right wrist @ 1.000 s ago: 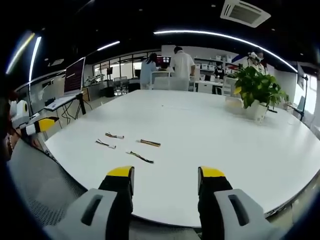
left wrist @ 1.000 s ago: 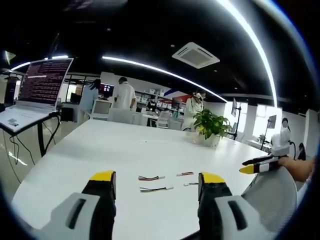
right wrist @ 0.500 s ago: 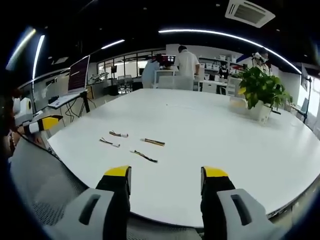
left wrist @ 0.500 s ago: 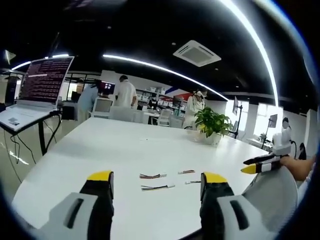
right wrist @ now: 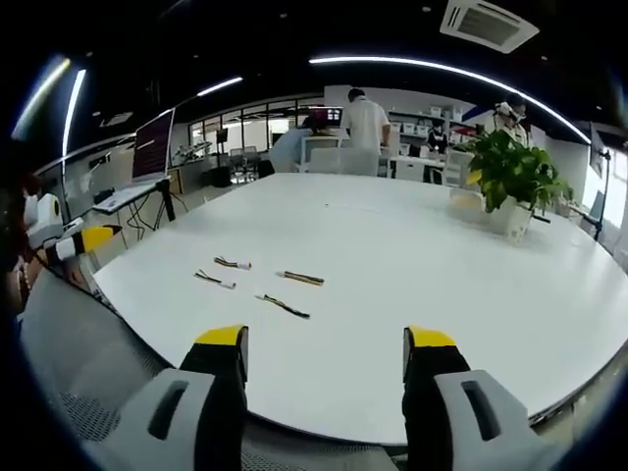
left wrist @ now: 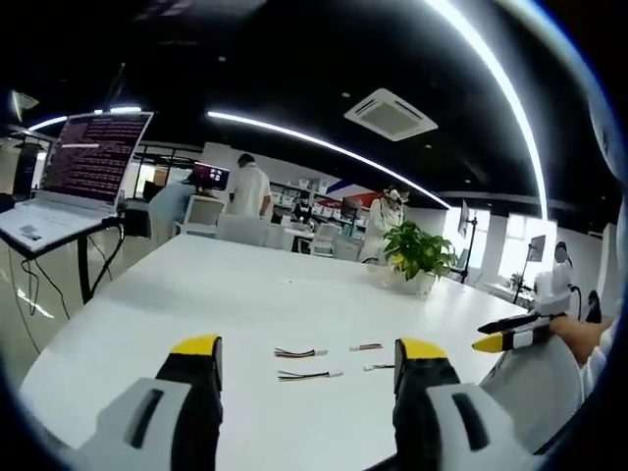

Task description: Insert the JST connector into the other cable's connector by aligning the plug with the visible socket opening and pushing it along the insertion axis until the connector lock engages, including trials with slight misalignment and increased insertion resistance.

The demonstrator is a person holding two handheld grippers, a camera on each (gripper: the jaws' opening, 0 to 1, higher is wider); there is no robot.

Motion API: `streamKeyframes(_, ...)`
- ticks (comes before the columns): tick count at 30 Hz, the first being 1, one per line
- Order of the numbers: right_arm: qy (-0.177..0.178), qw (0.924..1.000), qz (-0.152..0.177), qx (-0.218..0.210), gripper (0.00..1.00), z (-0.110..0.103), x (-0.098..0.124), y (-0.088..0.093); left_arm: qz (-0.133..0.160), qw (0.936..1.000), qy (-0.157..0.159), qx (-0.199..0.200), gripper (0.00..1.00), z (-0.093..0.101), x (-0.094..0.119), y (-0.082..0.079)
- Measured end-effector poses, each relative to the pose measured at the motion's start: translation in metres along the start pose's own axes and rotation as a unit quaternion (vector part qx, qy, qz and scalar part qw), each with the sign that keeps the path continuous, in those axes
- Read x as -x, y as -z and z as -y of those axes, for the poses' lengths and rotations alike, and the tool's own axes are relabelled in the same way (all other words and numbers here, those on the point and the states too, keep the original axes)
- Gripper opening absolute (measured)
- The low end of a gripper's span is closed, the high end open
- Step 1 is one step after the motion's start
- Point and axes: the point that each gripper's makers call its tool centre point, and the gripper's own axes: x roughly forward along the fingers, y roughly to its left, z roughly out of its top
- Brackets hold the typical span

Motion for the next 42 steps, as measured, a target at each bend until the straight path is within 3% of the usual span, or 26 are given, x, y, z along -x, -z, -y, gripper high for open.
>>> streamKeyframes(7,0.003,1.0000,0.004,0.000,0.59,0.000,0.001,-0.002,-0.013,0.9998,0.009,-0.008,0.68,0.003,-0.001,0.003)
streamKeyframes(10,0.008,0.9999,0.012,0.001,0.53,0.002,0.001,-0.005,-0.008,0.9999,0.006,-0.005,0.68,0.001,-0.001,0.002)
streamKeyframes(13,0.005,1.0000,0.003,0.003,0.54,0.000,0.001,-0.002,0.002,1.0000,-0.002,-0.003,0.68,-0.001,0.000,-0.001)
streamKeyframes(18,0.000,0.9999,-0.014,0.007,0.53,0.000,0.000,0.001,-0.006,1.0000,-0.002,-0.001,0.67,-0.001,-0.001,0.001)
streamKeyframes(24,-0.021,0.9987,-0.046,0.000,0.51,-0.002,-0.001,0.007,-0.046,0.9989,0.004,0.003,0.68,-0.001,-0.004,0.013)
streamKeyframes(28,-0.036,0.9970,-0.068,0.009,0.50,-0.001,-0.001,0.012,-0.059,0.9958,0.016,0.069,0.74,-0.002,-0.004,0.017)
streamKeyframes(30,-0.035,0.9963,-0.078,0.012,0.50,0.004,-0.003,0.015,-0.068,0.9945,0.017,0.078,0.74,-0.007,-0.004,0.019)
streamKeyframes(32,-0.044,0.9961,-0.076,0.002,0.48,0.008,-0.003,0.015,-0.073,0.9950,0.012,0.067,0.81,-0.010,-0.004,0.021)
streamKeyframes(34,-0.053,0.9965,-0.063,-0.008,0.47,0.013,-0.004,0.008,-0.047,0.9978,0.001,0.046,0.91,-0.015,-0.005,0.012)
streamKeyframes(42,-0.055,0.9976,-0.041,0.002,0.49,0.031,-0.018,-0.009,-0.051,0.9984,0.012,0.019,0.97,-0.024,-0.010,0.003)
